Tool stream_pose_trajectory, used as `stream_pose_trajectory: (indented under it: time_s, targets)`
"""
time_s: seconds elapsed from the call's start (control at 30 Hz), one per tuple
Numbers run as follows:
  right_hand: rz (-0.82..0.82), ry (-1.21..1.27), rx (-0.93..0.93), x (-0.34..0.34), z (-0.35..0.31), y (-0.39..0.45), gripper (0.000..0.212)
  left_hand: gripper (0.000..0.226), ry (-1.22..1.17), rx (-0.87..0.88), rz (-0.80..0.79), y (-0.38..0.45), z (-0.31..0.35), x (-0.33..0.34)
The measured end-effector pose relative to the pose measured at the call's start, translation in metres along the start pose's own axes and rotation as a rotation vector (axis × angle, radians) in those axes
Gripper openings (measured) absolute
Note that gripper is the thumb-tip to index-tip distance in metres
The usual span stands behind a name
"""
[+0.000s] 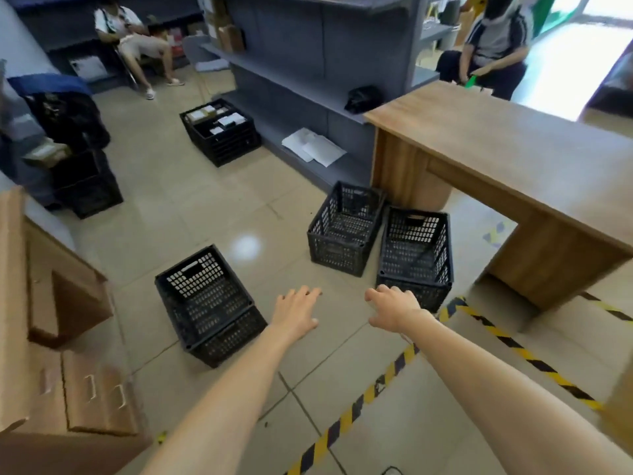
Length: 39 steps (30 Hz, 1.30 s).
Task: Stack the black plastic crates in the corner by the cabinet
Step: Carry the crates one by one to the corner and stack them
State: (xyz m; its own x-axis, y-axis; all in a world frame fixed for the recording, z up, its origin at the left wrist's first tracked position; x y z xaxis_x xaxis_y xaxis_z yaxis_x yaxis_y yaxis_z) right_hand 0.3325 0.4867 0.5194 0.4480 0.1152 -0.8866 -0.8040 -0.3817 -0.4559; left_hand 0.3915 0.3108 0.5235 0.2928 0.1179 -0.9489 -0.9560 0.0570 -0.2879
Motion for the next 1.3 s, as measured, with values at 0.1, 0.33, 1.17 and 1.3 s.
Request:
stream_pose_trajectory:
  time_s: [0.1,0.33,1.17,1.3]
  targets:
    - [0.003,0.037,0.078,-0.007,0.074,0.005,0.055,0.065,0.019,0.077,-0.031,0.053,0.055,-0.002]
    - [-0.033,0.072,0.175,-0.009,0.164,0.031,0.057,0.066,0.078,0.163,-0.062,0.138,0.108,-0.014]
    - [-0.015,0.165,0.192,-0.172,0.146,0.356,0.051,0.059,0.054,0.18,-0.075,0.444,-0.053,-0.081]
    - [-0.109,0.152,0.17,-0.163,0.145,0.403,0.054,0.057,0.101,0.157,-0.149,0.479,-0.086,-0.076]
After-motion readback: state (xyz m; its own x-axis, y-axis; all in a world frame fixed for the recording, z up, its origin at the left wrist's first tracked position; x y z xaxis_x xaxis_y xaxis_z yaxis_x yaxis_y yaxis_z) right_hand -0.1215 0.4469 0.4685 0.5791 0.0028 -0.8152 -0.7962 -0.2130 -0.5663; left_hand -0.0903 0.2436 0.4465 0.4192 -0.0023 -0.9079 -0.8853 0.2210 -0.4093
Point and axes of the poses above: each hand's wrist, its own y-axis towards the middle knuckle, its own x-axis out of the palm, z = x × y, the point moved 7 cm from there along y, towards the middle knuckle, and after that the axes turned 7 degrees about x, right-handed, at the moved point
